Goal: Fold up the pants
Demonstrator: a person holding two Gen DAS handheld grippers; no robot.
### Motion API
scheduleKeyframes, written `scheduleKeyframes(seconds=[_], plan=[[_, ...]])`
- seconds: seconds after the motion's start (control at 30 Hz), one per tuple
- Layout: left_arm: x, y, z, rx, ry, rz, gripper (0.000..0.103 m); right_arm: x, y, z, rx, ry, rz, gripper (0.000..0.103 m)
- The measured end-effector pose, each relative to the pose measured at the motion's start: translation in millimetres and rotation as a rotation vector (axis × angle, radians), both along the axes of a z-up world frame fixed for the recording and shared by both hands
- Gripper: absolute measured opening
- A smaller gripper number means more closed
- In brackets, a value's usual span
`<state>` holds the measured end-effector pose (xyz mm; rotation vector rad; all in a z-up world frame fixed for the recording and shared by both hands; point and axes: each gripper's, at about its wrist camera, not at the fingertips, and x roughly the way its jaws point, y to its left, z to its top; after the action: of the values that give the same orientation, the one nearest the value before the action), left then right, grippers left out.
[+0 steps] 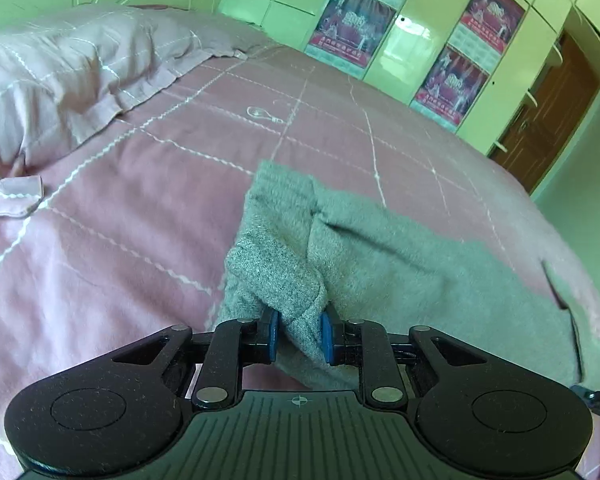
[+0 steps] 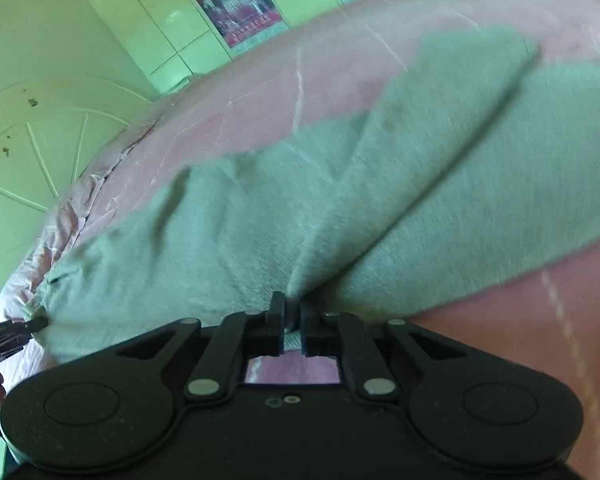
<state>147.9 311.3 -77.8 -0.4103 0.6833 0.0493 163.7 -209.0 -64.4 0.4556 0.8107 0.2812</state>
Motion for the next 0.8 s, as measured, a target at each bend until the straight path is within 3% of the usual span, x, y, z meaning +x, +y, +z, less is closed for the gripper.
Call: scheduleKeyframes(seconds=[0.03, 0.07, 0.1, 0.17, 0.23, 0.3, 0.37, 0.47, 0.6, 0.67, 0.7, 0.73, 0.77, 0.8], plan=[[-2.5, -3.5, 3.4, 0.016, -0.006, 0.002, 0.025, -1.5, -4.0, 1.9, 0.03, 0.001, -0.013, 0.001], [-4.9, -7.3, 7.4, 0.031, -0.006, 0.005, 0.028, -5.1, -6.8, 6.8, 0.042, -0.01, -0.027, 0.013], [-9.0, -12.7, 12.9, 0.067, -0.005, 0.008, 0.03, -10.8, -10.4, 14.6, 0.031, -0.041, -0.055, 0.017], [-19.2, -27.1, 23.2, 0.172, 0.004, 0.042, 0.043, -20.8, -18.7, 27.6, -0.006, -0.098, -0.083, 0.019], [-33.2, -47.7, 34.7, 0.269, -0.027, 0.074, 0.044, -27.9, -27.1, 38.7, -0.045, -0.147, -0.11, 0.019], [-38.8, -71.2, 42.4, 0.317, -0.051, 0.07, 0.045, -27.9, -33.3, 49.2, -0.084, -0.184, -0.119, 0.019], [-32.9, -101.9, 46.1, 0.34, -0.06, 0.025, 0.057, -19.4, -31.6, 57.2, -0.133, -0.203, -0.108, 0.019], [-15.4, -145.9, 41.4, 0.404, -0.047, -0.041, 0.074, 12.5, -11.5, 63.5, -0.277, -0.217, -0.084, 0.023], [3.7, -187.3, 23.7, 0.458, 0.072, -0.109, 0.074, 58.3, 13.1, 54.7, -0.458, -0.183, -0.1, 0.03], [3.0, -191.3, 10.5, 0.476, 0.106, -0.114, 0.077, 75.6, 18.0, 40.9, -0.579, -0.139, -0.091, 0.048], [-0.1, -190.5, 8.4, 0.479, 0.094, -0.113, 0.079, 80.7, 15.3, 33.4, -0.609, -0.102, -0.082, 0.047], [-2.5, -188.0, 8.0, 0.463, 0.091, -0.107, 0.081, 80.2, 9.3, 28.6, -0.604, -0.087, -0.076, 0.015], [-4.3, -185.2, 8.7, 0.434, 0.093, -0.103, 0.082, 74.7, -0.9, 26.2, -0.57, -0.076, -0.09, 0.0], [-5.7, -184.2, 9.4, 0.418, 0.096, -0.105, 0.082, 65.8, -10.3, 27.3, -0.535, -0.074, -0.11, 0.0]])
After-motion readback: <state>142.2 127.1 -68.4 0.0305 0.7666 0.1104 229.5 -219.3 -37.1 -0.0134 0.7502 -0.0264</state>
